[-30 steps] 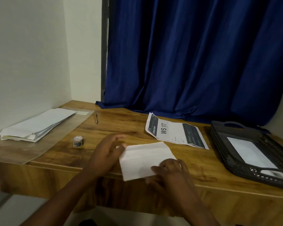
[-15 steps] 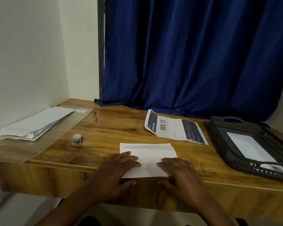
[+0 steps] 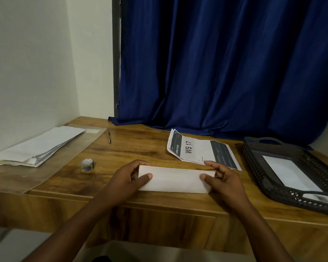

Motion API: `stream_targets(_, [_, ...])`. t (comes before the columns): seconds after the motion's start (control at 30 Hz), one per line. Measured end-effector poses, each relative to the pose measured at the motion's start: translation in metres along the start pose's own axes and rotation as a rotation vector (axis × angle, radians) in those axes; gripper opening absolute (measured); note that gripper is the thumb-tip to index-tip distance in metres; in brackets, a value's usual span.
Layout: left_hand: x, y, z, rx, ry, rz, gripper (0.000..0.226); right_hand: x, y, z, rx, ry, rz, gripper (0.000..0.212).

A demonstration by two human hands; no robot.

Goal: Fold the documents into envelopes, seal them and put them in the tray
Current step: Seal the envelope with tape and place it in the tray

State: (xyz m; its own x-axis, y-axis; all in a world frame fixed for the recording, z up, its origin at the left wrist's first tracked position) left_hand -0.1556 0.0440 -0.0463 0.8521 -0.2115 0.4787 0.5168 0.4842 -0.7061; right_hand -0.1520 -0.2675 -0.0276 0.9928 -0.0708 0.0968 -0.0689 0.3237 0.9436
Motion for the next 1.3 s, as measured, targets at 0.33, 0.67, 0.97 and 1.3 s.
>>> stream_targets(0.33, [-0.003, 0.01, -0.014, 0.247, -0.115, -0.005, 0.062, 0.027, -0.025, -0.018, -0.203, -0.16, -0.037, 0.062])
stream_targets(0.67, [-0.003, 0.011, -0.023, 0.575, 0.133, -0.031, 0.054, 0.015, -0.02, -0.027, -0.631, -0.202, 0.143, 0.046])
stream_targets(0.97, [0.004, -0.02, -0.061, 0.777, 0.366, -0.158, 0.086, -0.005, 0.009, -0.092, -0.864, 0.091, 0.302, 0.053])
stream_targets(1.3, [0.006, -0.012, -0.067, 0.778, 0.504, -0.091, 0.109, 0.004, -0.007, -0.096, -1.006, 0.294, 0.125, 0.091])
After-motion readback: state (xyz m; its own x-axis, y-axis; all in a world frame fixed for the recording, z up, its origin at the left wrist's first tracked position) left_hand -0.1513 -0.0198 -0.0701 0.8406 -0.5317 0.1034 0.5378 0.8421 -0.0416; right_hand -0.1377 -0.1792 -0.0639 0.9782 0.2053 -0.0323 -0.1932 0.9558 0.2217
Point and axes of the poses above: each hand's wrist, its own x-axis towards the middle knuckle, its own z-axis out of the back of the hand, y = z × x, the point moved 3 cm from there along x, towards the middle knuckle, and after that the axes turned 11 degrees about -z, right-handed, at the moved point
